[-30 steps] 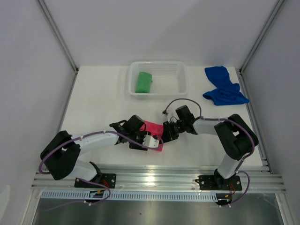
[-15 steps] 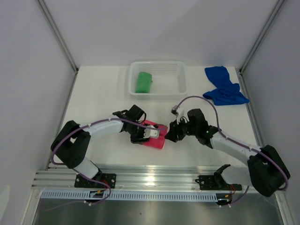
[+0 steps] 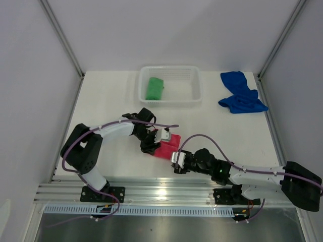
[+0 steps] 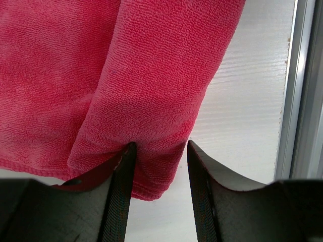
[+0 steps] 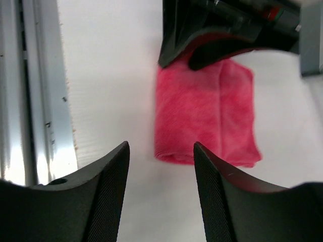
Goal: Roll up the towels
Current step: Roll the towel
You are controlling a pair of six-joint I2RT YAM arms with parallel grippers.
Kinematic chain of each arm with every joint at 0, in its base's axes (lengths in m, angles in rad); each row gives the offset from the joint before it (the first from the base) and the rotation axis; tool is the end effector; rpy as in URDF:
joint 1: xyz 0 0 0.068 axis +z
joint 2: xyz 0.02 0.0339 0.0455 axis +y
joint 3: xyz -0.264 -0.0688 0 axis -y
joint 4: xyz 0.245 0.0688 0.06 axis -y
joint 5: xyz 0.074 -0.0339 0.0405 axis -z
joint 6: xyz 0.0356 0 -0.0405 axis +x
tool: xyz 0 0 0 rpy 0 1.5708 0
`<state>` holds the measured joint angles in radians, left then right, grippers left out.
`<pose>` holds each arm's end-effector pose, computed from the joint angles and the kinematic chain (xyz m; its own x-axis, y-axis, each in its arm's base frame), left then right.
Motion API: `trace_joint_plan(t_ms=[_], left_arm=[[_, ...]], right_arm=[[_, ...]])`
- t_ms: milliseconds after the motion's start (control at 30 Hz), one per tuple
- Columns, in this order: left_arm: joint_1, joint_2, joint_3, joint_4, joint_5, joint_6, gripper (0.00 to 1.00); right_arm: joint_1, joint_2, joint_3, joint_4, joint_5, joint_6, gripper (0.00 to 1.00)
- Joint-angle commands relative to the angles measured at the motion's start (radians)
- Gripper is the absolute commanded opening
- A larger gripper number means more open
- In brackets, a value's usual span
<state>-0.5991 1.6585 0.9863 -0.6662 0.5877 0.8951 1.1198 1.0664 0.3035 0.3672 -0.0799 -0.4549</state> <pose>0.2334 -0.1832 0.1700 -0.0542 0.8233 -0.5650 0.9865 -0.0433 -0.1577 0.0898 0.1920 0.1765 0.2574 -0.4734 -0.8424 -0.9086 0.1783 -0.3778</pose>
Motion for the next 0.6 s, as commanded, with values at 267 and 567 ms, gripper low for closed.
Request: trace_joint_plan(t_ms=[267, 567], left_arm=[[0.019, 0.052, 0.015, -0.101, 0.04, -0.021, 0.48], [0.024, 0.061, 0.023, -0.111, 0.041, -0.016, 0.48]], right_arm=[[0.087, 0.159, 0.054, 0.138, 0.16, -0.242, 0.58], [0.06, 0.257, 0.075, 0.139, 0.177, -0.228, 0.59]])
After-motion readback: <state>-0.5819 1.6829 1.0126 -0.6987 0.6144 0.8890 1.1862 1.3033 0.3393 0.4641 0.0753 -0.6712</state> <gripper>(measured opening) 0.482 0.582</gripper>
